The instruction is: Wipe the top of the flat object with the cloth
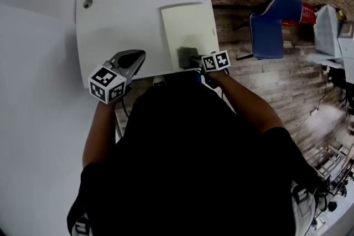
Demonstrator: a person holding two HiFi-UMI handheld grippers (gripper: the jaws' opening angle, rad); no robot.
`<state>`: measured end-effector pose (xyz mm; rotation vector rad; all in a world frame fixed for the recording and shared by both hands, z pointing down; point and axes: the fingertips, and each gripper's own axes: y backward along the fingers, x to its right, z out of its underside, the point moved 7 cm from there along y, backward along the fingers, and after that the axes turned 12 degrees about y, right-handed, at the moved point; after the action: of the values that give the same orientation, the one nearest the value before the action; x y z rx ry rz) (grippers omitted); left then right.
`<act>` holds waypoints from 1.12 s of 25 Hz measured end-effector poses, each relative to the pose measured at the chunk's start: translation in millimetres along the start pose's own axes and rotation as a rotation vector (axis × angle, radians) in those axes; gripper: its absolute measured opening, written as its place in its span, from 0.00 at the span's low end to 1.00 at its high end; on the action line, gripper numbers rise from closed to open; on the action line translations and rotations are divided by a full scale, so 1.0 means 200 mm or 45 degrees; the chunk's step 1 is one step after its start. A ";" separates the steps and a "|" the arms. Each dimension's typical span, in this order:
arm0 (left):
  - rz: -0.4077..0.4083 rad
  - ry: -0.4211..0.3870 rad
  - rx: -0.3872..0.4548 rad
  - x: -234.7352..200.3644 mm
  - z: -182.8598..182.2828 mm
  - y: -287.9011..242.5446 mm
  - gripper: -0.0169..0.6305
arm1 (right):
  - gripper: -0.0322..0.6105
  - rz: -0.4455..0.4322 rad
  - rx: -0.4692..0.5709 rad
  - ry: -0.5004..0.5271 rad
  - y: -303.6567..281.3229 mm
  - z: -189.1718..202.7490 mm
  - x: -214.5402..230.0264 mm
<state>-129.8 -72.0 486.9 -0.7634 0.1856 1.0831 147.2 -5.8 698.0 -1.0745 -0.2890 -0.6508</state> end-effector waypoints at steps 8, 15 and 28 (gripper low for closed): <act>0.019 -0.010 -0.014 0.02 0.00 -0.04 0.03 | 0.06 0.088 0.021 -0.029 0.12 0.05 0.16; 0.036 -0.025 -0.024 0.04 -0.01 -0.08 0.03 | 0.06 0.150 0.039 -0.050 0.22 0.08 0.27; 0.050 -0.028 -0.042 0.05 -0.01 -0.11 0.03 | 0.06 0.250 0.063 -0.028 0.34 0.10 0.42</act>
<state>-104.9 -71.8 490.4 -0.7799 0.1649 1.1334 256.6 4.0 702.3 -1.0477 -0.2144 -0.4543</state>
